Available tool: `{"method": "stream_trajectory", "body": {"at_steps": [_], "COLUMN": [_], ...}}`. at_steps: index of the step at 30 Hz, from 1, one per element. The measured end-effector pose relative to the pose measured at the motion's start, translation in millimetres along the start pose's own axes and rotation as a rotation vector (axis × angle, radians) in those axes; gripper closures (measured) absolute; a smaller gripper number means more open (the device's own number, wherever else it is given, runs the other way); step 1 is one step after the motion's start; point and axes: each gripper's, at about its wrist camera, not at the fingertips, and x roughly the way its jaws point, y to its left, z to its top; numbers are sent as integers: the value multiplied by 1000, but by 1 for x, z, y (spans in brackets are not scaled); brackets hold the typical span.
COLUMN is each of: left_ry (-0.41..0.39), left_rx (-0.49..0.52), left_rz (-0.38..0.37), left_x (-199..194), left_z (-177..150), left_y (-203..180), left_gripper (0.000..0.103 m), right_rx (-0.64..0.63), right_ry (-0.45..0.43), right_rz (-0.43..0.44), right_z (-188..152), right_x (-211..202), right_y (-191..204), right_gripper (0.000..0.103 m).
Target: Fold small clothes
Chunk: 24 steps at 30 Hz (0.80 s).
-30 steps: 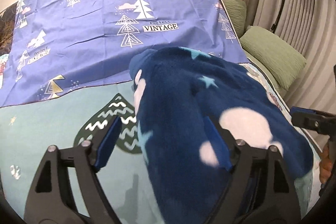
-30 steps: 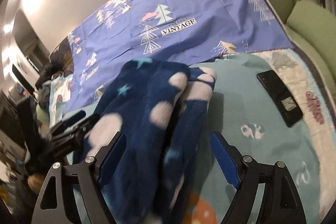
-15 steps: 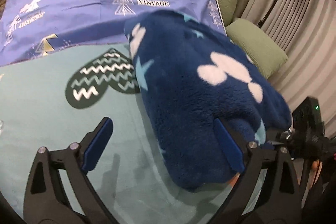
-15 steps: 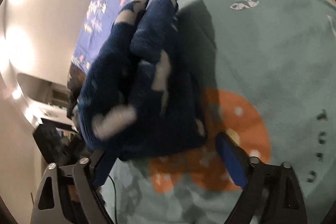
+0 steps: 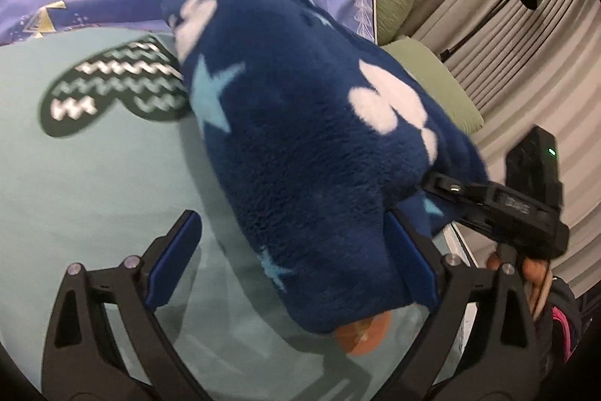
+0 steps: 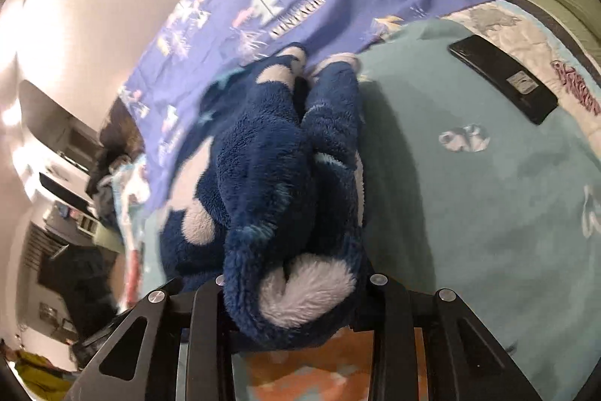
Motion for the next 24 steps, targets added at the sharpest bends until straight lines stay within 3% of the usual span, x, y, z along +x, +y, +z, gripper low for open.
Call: {"method": "stream_trajectory", "body": {"at_steps": [2, 3, 5, 10, 18, 21, 24], "left_ry": [4, -1, -19, -113, -280, -321, -325], "left_rx": [-1, 3, 21, 109, 267, 266, 259], "left_rz": [2, 2, 20, 127, 221, 258, 296], "left_x": [6, 6, -1, -42, -125, -151, -173], "left_z": [-5, -6, -6, -6, -51, -72, -90], "left_y": [-5, -6, -6, -15, -54, -61, -61], "left_gripper": [6, 6, 6, 6, 1, 1, 1], "right_rx": [16, 29, 32, -51, -326, -327, -283], "right_ry": [53, 49, 25, -79, -306, -355, -388], "right_rz": [-13, -32, -110, -246, -438, -509, -505], "right_z": [-1, -6, -12, -38, -119, -145, -174], "right_x": [10, 7, 0, -54, -117, -125, -140], "right_y": [-17, -24, -23, 6, 115, 138, 147], "right_gripper": [58, 44, 28, 27, 24, 22, 21]}}
